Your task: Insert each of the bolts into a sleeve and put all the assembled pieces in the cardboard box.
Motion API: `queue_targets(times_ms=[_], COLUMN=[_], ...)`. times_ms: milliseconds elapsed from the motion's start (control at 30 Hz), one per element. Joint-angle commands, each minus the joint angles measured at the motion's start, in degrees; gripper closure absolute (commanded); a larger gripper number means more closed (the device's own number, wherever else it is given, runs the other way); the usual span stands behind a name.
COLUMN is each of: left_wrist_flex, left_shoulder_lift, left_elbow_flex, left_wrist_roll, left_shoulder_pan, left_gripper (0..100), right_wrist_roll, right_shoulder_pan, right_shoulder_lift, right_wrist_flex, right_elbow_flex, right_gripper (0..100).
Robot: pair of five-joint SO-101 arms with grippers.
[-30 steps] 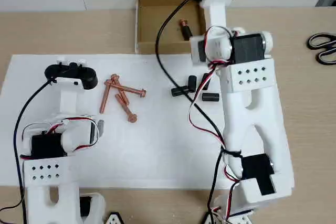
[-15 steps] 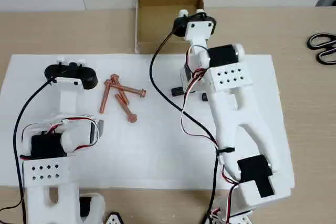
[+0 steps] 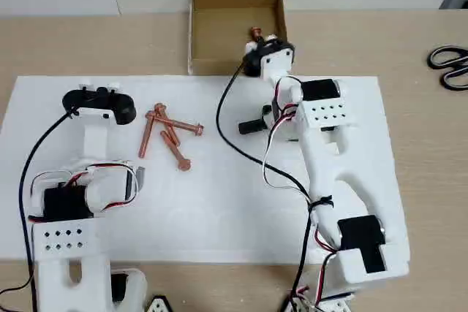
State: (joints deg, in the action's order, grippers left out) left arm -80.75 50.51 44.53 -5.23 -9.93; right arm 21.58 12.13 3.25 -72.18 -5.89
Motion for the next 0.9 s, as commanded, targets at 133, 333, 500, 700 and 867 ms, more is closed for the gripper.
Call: queue_targets(times_ms=[133, 333, 500, 700, 867], left_wrist_flex=[1.05, 1.85, 1.85, 1.85, 1.85], left_shoulder_lift=[0.53, 0.62, 0.62, 0.62, 0.62], left_elbow_flex=[2.33, 3.74, 3.74, 3.74, 3.74], left_wrist_roll=[0.18, 0.18, 0.18, 0.18, 0.18], left_shoulder_pan=[-0.35, -0.44, -0.44, -0.44, -0.44], left_gripper=[82, 82, 82, 82, 82], right_wrist_roll=[19.25, 26.02, 26.11, 26.02, 26.02], right_shoulder_pan=[-1.8, -2.07, -2.07, -2.07, -2.95], right_shoulder_lift=[-1.98, 1.19, 9.19, 19.12, 24.75], right_wrist_flex=[-1.63, -1.27, 1.54, 1.98, 1.63], right_elbow_flex=[0.35, 0.97, 4.04, 11.16, 14.59], right_gripper=[73.9, 73.9, 73.9, 73.9, 74.0])
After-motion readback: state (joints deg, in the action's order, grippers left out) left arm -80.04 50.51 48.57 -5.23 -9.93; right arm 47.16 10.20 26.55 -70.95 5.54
